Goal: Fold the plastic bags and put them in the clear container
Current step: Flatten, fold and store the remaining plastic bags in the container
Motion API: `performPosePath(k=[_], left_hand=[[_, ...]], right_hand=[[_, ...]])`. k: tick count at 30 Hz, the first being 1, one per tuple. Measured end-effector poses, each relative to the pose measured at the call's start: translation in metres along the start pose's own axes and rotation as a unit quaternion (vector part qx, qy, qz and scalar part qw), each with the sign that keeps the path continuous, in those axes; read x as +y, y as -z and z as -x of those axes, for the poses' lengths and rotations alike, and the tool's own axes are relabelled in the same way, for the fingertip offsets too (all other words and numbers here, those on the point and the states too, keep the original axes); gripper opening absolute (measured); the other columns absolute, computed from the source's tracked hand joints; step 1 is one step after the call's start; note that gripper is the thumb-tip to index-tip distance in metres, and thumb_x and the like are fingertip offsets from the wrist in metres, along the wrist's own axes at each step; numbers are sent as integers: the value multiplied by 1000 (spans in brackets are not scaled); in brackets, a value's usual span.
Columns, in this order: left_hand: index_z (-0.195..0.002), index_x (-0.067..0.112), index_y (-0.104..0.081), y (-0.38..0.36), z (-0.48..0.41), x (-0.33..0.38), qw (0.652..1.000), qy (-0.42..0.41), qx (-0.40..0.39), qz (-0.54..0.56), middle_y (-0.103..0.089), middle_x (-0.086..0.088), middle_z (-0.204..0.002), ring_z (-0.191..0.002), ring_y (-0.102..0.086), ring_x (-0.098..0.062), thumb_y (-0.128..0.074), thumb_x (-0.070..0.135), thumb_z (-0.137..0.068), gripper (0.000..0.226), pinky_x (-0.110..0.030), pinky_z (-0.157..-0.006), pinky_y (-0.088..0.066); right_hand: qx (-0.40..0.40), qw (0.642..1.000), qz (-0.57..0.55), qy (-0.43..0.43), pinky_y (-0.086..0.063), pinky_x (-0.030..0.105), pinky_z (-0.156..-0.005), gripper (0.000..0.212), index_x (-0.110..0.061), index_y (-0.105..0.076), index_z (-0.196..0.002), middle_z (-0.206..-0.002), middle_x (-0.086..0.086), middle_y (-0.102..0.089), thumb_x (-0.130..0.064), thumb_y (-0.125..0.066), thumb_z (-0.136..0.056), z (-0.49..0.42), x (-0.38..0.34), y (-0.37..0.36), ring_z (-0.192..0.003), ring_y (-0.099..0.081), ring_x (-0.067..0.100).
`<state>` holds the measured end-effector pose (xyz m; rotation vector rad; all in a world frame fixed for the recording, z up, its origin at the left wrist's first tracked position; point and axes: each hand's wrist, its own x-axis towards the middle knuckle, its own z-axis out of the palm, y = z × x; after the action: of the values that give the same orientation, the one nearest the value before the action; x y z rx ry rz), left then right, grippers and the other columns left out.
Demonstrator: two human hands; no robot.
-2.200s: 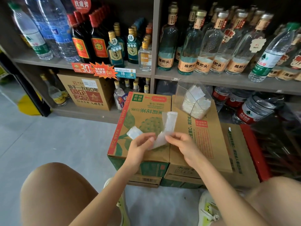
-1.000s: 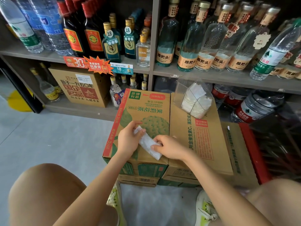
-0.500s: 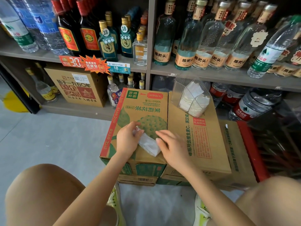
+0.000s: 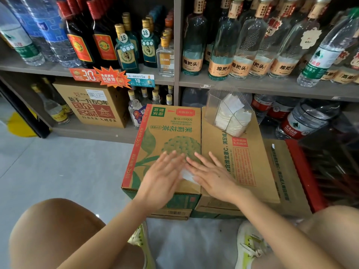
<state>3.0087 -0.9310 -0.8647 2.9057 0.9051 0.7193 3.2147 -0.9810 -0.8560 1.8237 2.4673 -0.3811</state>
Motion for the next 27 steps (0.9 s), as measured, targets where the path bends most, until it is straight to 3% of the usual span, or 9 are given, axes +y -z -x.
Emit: performPosePath(k=[3, 7, 13, 19, 21, 23, 25, 27], left_hand=[[-142, 4, -43, -12, 10, 9, 993, 8, -111, -35, -43, -10, -147, -140, -30, -22, -21, 42, -104, 58, -32, -118, -10], [-146, 7, -38, -14, 13, 3, 985, 40, -162, -31, -38, -6, -150, -141, -27, -17, -17, 48, -104, 62, -28, -118, -8], [-147, 17, -39, -3, 19, -27, 986, 72, -152, -14, -34, 4, -152, -143, -24, -14, -11, 43, -105, 57, -29, -119, -5], [-147, 18, -38, -5, 22, -23, 985, 99, -139, -6, -35, 6, -151, -143, -23, -12, -16, 39, -104, 53, -31, -118, -4], [-145, 15, -41, -5, 22, -17, 984, 120, -132, -8, -37, 3, -149, -141, -27, -15, -17, 38, -103, 53, -31, -118, -6], [-143, 12, -44, -6, 21, -6, 981, 148, -124, -19, -42, -1, -147, -140, -34, -20, -19, 36, -103, 53, -33, -117, -10], [-139, 8, -49, -10, 18, 9, 975, 185, -114, -32, -48, -6, -143, -136, -42, -25, -21, 35, -102, 54, -37, -114, -17], [-138, 7, -51, -14, 16, 22, 967, 227, -109, -32, -51, -8, -142, -133, -45, -28, -22, 36, -102, 55, -39, -112, -21]], right_hand=[[3, 1000, 3, 23, 17, 39, -117, 54, -34, 1, -147, -154, -21, 5, -51, -2, -96, -1, 7, -4, -142, 20, 3], [11, 1000, 13, 19, 19, 37, -115, 49, -34, 1, -149, -155, -20, 6, -46, -10, -102, -1, 6, -6, -142, 20, 3], [5, 1000, 3, 19, 19, 40, -116, 55, -33, 2, -149, -155, -19, 8, -48, 2, -96, -1, 6, -4, -142, 22, 6], [13, 1000, -7, 7, 18, 40, -116, 51, -34, 0, -148, -155, -18, 6, -47, -2, -99, 0, 6, -6, -144, 18, 6], [92, 993, -65, -46, 12, 39, -117, 59, -35, -10, -148, -156, -14, -3, -56, 4, -94, 1, 3, -8, -147, 2, 10], [224, 951, -140, -162, -3, 37, -117, 70, -29, -43, -140, -154, -7, -28, -64, -4, -93, 6, -4, -9, -144, -24, 16], [295, 908, -134, -267, -18, 40, -111, 65, -24, -68, -106, -143, 0, -48, -64, -20, -90, 11, -12, -13, -132, -42, 22], [294, 887, -127, -334, -21, 43, -108, 65, -21, -69, -88, -138, 4, -52, -68, -24, -84, 10, -20, -18, -129, -43, 25]])
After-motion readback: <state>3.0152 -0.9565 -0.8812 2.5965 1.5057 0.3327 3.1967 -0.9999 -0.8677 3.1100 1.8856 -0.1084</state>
